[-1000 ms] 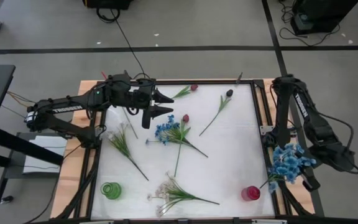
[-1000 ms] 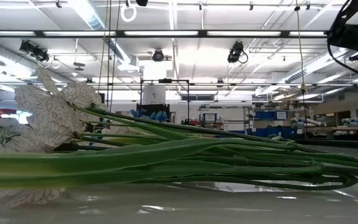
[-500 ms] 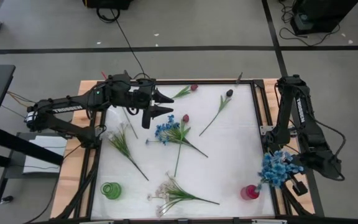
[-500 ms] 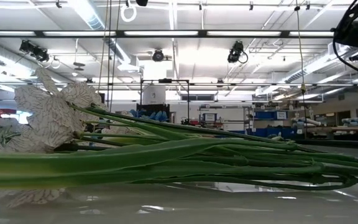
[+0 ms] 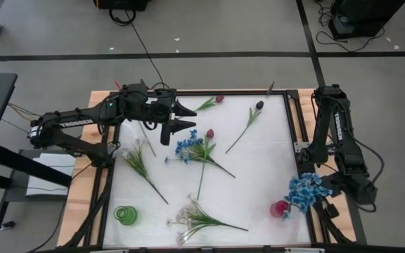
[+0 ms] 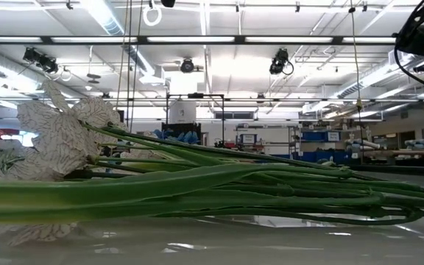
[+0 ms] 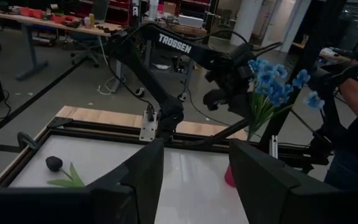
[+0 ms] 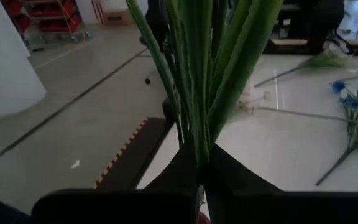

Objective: Sort flowers into vase by color
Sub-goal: Put the right blue flowers into the red flower vase, then put the top red tulip flower into the red flower vase

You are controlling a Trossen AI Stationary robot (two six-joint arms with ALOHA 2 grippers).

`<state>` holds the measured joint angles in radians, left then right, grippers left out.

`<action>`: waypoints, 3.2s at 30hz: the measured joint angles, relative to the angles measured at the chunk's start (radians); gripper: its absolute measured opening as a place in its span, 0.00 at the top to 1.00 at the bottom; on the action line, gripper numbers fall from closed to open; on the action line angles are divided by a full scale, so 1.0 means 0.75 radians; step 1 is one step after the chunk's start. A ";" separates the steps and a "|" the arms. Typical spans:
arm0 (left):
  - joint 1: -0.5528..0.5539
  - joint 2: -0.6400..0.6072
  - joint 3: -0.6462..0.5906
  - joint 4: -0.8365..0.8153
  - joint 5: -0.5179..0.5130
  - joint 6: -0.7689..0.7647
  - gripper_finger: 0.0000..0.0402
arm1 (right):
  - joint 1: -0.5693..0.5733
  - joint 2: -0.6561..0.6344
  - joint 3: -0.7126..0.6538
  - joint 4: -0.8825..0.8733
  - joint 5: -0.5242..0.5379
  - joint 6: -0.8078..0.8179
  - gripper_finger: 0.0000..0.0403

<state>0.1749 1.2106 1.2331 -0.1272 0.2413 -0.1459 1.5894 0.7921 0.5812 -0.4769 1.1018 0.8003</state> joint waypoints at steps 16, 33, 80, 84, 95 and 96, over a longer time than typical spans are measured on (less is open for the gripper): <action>0.000 0.000 0.000 0.000 -0.001 0.000 0.53 | -0.105 -0.055 0.002 -0.058 -0.349 0.472 0.58; 0.000 0.000 0.000 0.000 -0.001 0.000 0.53 | -0.250 -0.097 0.389 -0.988 -0.785 1.037 0.56; 0.000 0.001 0.001 0.031 -0.002 0.000 0.53 | -2.096 0.398 0.733 0.073 -0.794 0.005 0.59; -0.001 0.001 0.002 0.112 -0.002 -0.018 0.53 | -2.197 0.508 0.733 0.149 -0.933 0.039 0.59; 0.013 0.002 0.002 0.075 -0.085 -0.176 0.53 | -2.324 0.605 0.732 0.136 -0.883 0.169 0.59; 0.025 0.005 0.002 0.033 -0.138 -0.151 0.53 | -2.327 0.603 0.732 0.097 -0.888 0.194 0.59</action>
<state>0.1935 1.2144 1.2346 -0.1027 0.1374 -0.2594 -0.1561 1.2445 1.1305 -0.4038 0.4361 0.9455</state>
